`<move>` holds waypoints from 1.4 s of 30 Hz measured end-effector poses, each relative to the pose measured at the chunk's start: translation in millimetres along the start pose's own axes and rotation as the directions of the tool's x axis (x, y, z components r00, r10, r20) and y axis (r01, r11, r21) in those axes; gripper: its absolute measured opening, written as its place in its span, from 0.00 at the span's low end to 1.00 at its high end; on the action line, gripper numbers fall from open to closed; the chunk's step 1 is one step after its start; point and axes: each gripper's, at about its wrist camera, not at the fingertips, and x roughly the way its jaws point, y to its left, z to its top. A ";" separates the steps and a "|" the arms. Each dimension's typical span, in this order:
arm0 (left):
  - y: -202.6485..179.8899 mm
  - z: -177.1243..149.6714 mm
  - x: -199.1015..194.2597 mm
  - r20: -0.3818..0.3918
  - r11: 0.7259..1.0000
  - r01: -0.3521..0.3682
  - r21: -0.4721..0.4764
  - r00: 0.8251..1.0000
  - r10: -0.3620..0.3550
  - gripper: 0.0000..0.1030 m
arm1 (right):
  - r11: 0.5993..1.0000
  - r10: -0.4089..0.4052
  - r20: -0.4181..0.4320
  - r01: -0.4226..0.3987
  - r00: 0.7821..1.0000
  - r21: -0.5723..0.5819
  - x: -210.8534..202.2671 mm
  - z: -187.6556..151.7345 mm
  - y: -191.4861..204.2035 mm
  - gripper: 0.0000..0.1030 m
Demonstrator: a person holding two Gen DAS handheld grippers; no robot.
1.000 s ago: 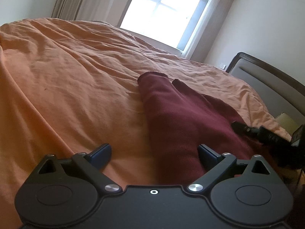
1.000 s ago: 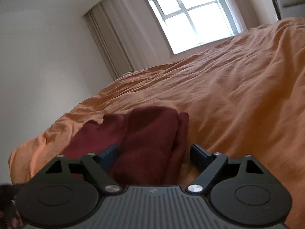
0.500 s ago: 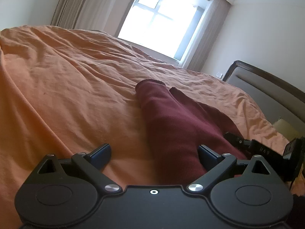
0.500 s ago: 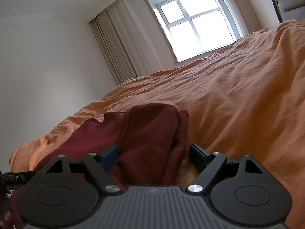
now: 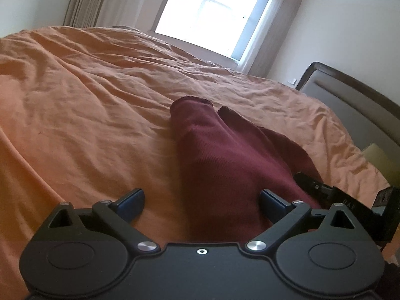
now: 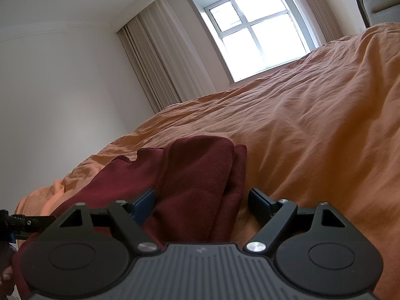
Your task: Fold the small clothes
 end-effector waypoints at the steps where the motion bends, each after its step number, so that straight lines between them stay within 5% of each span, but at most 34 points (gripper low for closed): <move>1: 0.1 -0.3 -0.1 0.001 1.000 0.000 -0.001 1.000 0.000 0.95 | 1.000 0.000 0.000 0.000 1.000 0.000 0.1 -0.1 0.2 0.82; 6: -0.2 3.2 1.6 -0.014 1.000 0.005 -0.009 1.000 -0.005 0.93 | 1.000 0.000 0.000 0.000 1.000 0.003 0.4 -0.3 0.8 0.82; 13: -0.1 13.2 6.1 -0.063 0.997 0.062 -0.045 0.996 -0.064 0.71 | 1.000 -0.006 0.008 0.006 1.000 -0.004 -0.9 -1.3 2.3 0.80; 14: -0.8 13.9 6.7 -0.071 0.996 0.076 -0.047 0.994 -0.079 0.63 | 1.000 -0.005 0.010 0.005 1.000 -0.008 -1.8 -1.8 3.1 0.77; 21: -10.1 19.0 5.7 -0.087 0.998 0.063 -0.027 0.994 -0.065 0.45 | 1.000 0.001 -0.012 -0.001 1.000 -0.031 -7.8 1.7 19.7 0.40; 29: -13.2 47.1 -17.1 -0.053 0.994 0.098 0.039 0.994 -0.096 0.29 | 0.998 -0.038 0.012 0.038 0.999 -0.048 -17.4 29.2 64.4 0.22; 35: 13.9 78.4 -46.1 0.030 0.998 0.024 0.066 0.999 -0.026 0.29 | 0.991 0.035 0.026 -0.031 0.999 -0.134 8.9 47.7 123.6 0.21; 42: 68.7 111.7 -71.9 0.086 0.991 -0.124 0.041 0.989 0.121 0.29 | 0.991 0.118 -0.035 -0.120 0.992 -0.060 91.0 55.7 176.1 0.21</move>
